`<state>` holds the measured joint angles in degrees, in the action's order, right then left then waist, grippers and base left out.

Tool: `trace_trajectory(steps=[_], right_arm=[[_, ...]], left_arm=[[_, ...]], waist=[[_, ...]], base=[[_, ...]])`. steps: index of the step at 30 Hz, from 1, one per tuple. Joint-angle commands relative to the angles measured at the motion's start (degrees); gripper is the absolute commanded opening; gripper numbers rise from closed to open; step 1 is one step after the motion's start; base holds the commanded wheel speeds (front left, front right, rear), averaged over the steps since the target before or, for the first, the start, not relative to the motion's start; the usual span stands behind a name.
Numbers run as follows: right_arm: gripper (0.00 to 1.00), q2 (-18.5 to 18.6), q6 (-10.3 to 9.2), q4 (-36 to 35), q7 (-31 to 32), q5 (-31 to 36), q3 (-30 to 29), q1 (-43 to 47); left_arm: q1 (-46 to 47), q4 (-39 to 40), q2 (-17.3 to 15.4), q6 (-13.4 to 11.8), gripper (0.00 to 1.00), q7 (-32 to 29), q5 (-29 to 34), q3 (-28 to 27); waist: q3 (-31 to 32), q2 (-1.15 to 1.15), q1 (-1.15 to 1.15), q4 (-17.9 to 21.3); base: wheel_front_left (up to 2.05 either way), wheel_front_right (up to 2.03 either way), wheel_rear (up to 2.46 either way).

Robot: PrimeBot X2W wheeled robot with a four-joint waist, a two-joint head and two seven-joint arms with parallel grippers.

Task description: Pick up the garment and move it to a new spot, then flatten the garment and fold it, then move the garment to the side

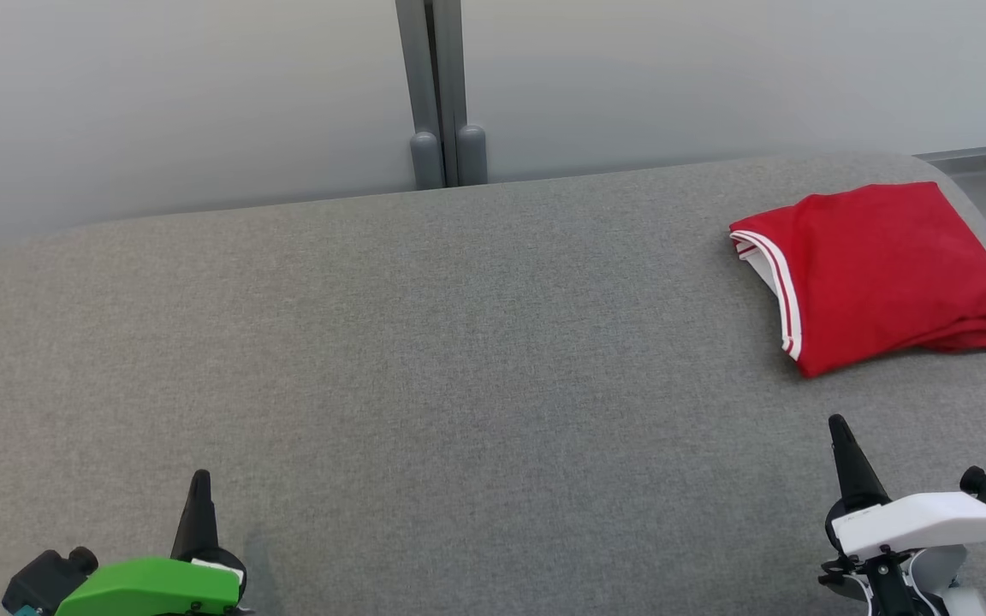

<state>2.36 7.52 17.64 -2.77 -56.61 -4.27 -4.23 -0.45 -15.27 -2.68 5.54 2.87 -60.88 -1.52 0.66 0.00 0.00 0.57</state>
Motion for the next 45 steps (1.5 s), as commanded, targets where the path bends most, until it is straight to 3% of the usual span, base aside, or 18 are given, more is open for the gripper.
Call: trace_trajectory(steps=[1,45], right_arm=[[0.0,0.38,-0.02,-0.9,0.47,-1.81,-0.24,-1.32],[0.0,0.58,-0.03,-2.91,6.66,-25.13,-1.72,-2.0]], left_arm=[[1.83,0.68,-0.2,0.4,0.0,-0.44,-1.61,-0.42],[5.46,1.16,-0.3,1.55,0.0,-6.7,-22.12,-3.66]], waist=[[-0.02,0.0,0.0,-0.01],[-0.52,0.0,0.0,-0.36]], base=[[0.0,0.0,0.0],[0.0,0.0,0.0]])
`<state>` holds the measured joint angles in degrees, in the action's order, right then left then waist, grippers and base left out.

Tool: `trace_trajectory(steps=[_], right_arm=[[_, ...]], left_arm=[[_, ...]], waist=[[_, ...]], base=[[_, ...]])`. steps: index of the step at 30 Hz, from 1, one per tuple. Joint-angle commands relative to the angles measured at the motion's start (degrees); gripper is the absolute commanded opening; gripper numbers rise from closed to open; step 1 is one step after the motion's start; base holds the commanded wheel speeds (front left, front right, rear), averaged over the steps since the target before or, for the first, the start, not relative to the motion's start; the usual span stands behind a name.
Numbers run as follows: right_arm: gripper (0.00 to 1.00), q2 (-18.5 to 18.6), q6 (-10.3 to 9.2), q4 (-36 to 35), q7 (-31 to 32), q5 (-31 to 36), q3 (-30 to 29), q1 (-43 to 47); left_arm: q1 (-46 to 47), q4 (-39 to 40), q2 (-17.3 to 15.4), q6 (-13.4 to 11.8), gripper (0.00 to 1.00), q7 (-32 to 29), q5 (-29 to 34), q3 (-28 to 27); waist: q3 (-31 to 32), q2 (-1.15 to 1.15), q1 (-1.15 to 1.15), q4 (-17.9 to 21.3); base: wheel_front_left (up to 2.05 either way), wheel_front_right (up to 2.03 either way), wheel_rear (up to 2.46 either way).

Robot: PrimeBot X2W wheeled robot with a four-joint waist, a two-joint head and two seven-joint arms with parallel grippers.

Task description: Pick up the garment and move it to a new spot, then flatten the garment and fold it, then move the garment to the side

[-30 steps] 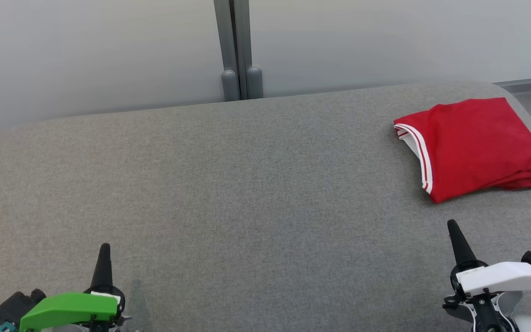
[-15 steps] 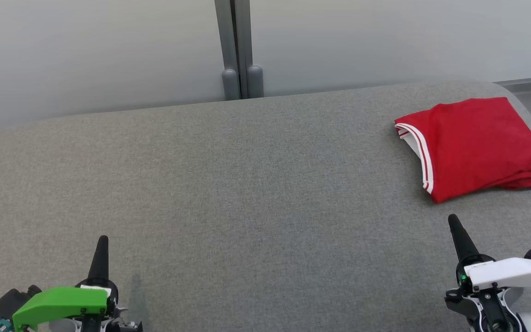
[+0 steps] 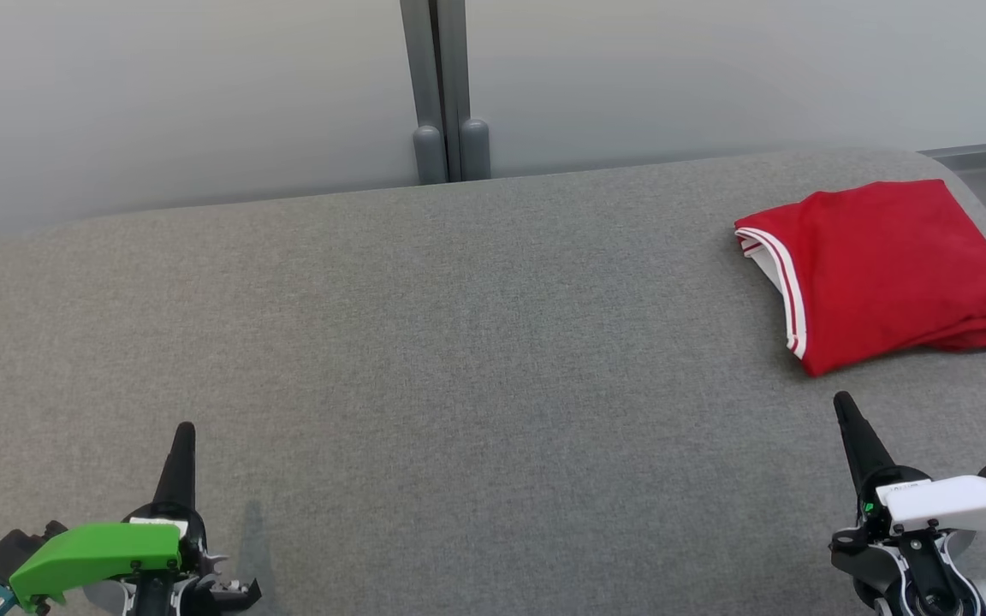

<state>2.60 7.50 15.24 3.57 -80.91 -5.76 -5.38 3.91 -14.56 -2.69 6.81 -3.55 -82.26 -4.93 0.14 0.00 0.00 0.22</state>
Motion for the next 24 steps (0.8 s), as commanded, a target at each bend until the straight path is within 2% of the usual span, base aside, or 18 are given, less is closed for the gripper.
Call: trace_trajectory(steps=[1,24], right_arm=[[0.0,0.34,-0.01,-0.56,0.47,-1.31,-0.25,-0.87],[0.0,0.43,-0.01,-1.28,2.93,-10.62,-0.81,-1.06]], left_arm=[[1.17,0.46,-0.29,0.32,0.0,-0.41,-1.18,-0.32],[2.69,0.58,-0.33,0.78,0.0,-2.93,-9.39,-1.65]], waist=[[-0.02,0.0,0.0,-0.01],[-0.28,0.0,0.0,-0.19]], base=[[0.0,0.0,0.0],[0.0,0.0,0.0]])
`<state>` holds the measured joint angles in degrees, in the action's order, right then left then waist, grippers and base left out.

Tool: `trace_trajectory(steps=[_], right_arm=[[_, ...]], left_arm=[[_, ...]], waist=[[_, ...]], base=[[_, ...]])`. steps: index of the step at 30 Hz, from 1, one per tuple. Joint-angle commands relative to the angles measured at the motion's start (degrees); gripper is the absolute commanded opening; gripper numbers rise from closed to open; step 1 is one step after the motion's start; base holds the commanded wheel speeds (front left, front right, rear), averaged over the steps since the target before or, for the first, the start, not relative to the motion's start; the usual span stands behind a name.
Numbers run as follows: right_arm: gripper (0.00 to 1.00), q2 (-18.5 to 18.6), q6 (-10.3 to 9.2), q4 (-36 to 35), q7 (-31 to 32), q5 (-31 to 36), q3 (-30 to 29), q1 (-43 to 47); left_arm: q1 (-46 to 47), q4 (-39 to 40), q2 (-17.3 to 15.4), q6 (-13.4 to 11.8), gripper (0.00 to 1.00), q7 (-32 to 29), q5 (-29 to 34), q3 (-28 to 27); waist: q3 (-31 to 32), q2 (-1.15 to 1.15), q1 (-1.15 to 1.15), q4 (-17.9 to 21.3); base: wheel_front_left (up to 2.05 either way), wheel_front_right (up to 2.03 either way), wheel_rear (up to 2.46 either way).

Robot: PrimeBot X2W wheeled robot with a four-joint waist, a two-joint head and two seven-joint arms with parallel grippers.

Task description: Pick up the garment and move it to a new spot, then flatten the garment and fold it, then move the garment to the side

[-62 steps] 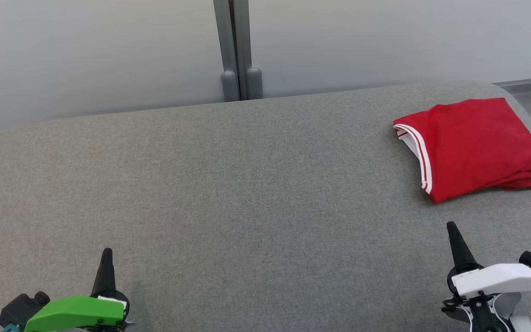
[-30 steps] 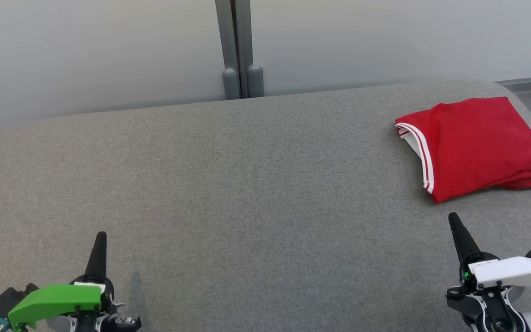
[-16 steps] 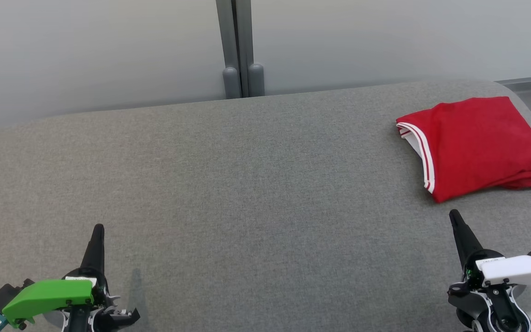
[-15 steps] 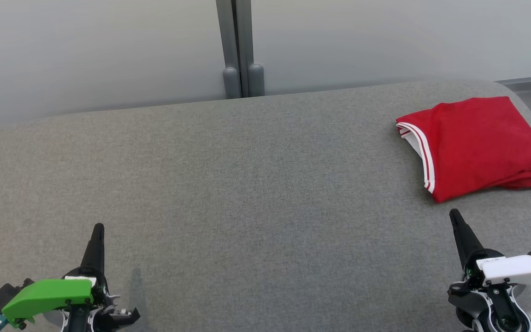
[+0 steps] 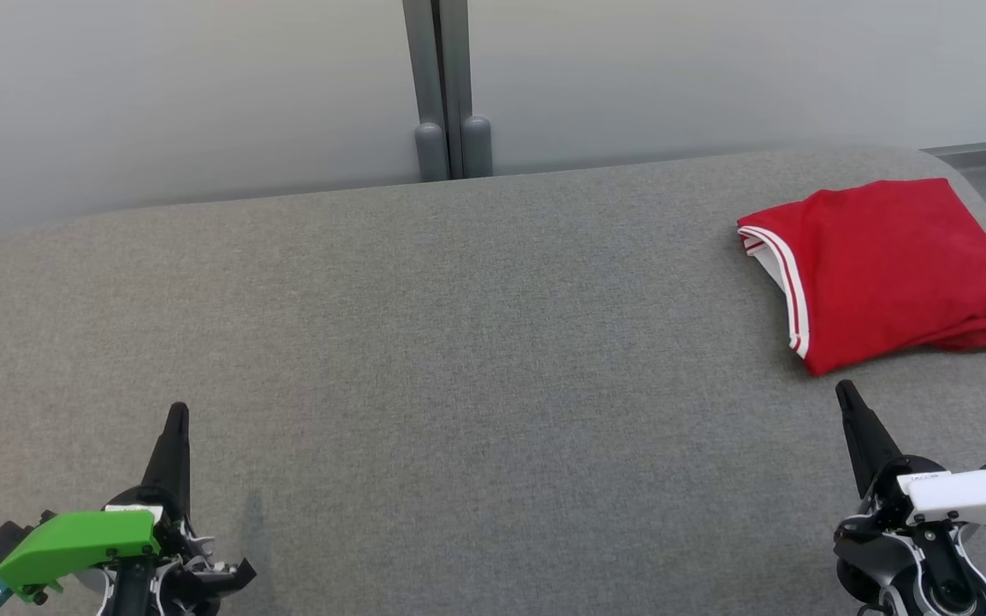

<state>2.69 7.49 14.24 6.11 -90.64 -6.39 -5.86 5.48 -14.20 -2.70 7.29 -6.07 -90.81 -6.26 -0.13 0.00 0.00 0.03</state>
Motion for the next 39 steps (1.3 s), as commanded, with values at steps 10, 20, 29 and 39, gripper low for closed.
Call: trace_trajectory(steps=[10,20,29,39], right_arm=[[0.0,0.34,0.0,-0.37,0.61,-1.85,-0.25,-0.59],[0.0,0.34,0.0,-0.37,0.61,-1.85,-0.24,-0.58],[0.0,0.34,0.0,-0.37,0.61,-1.85,-0.24,-0.58],[0.0,0.34,0.0,-0.37,0.6,-1.86,-0.23,-0.58]], left_arm=[[1.12,0.2,-0.32,0.34,0.0,-0.67,-1.69,-0.43],[1.12,0.21,-0.32,0.34,0.0,-0.66,-1.69,-0.43],[1.11,0.21,-0.32,0.34,0.0,-0.66,-1.69,-0.42],[1.11,0.22,-0.32,0.34,0.0,-0.66,-1.7,-0.42]], waist=[[-0.04,0.0,0.0,-0.03],[-0.04,0.0,0.0,-0.03],[-0.04,0.0,0.0,-0.03],[-0.04,0.0,0.0,-0.03]], base=[[0.0,0.0,0.0],[0.0,0.0,0.0],[0.0,0.0,0.0],[0.0,0.0,0.0]])
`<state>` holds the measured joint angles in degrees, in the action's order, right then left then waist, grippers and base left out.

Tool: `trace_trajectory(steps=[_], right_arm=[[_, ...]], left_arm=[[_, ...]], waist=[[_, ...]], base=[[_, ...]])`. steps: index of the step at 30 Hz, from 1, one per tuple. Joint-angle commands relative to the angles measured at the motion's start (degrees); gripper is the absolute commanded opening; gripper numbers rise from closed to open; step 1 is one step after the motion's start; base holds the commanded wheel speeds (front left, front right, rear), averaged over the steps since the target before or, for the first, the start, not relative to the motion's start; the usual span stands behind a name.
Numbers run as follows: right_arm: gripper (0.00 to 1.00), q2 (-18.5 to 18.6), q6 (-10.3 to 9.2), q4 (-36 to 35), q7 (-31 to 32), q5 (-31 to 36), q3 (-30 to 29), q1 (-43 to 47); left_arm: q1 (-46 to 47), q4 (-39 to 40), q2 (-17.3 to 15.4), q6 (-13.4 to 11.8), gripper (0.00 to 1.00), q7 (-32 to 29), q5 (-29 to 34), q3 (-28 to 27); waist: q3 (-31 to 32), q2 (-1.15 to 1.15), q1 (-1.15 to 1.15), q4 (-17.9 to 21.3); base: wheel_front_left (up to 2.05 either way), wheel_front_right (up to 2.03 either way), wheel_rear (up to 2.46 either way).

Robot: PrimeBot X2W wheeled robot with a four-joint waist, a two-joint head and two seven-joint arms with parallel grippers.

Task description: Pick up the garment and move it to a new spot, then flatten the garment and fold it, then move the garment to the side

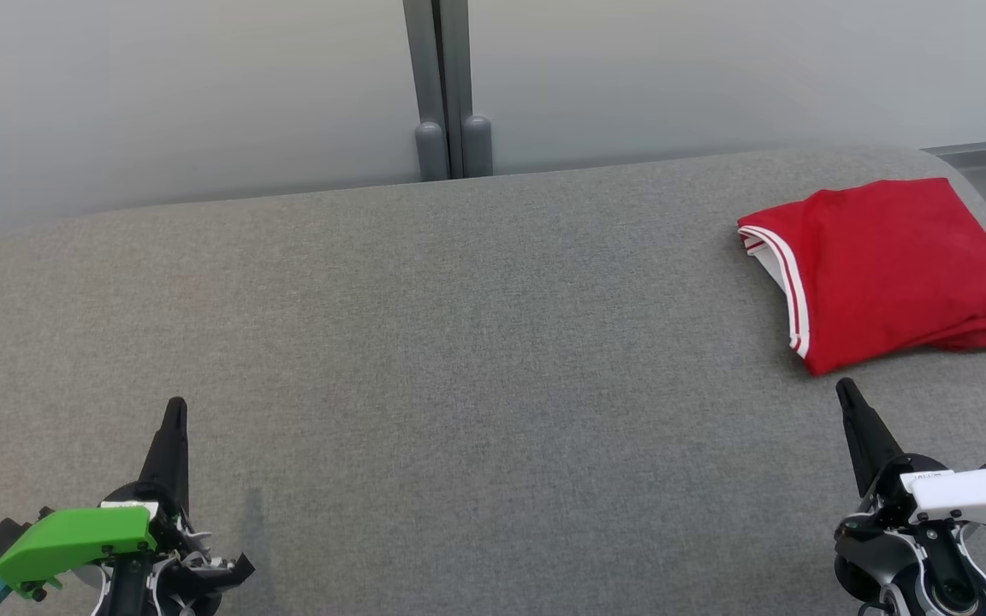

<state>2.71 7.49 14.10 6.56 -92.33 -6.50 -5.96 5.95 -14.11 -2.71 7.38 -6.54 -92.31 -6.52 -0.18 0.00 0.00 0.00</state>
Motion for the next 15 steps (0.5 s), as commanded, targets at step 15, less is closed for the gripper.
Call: trace_trajectory(steps=[15], right_arm=[[0.0,0.32,0.0,-0.23,0.15,-0.18,-0.12,-0.49]], left_arm=[[0.65,0.13,-0.31,0.26,0.0,-0.18,-0.19,-0.15]], waist=[[0.0,0.0,0.0,0.0]], base=[[0.0,0.0,0.0]])
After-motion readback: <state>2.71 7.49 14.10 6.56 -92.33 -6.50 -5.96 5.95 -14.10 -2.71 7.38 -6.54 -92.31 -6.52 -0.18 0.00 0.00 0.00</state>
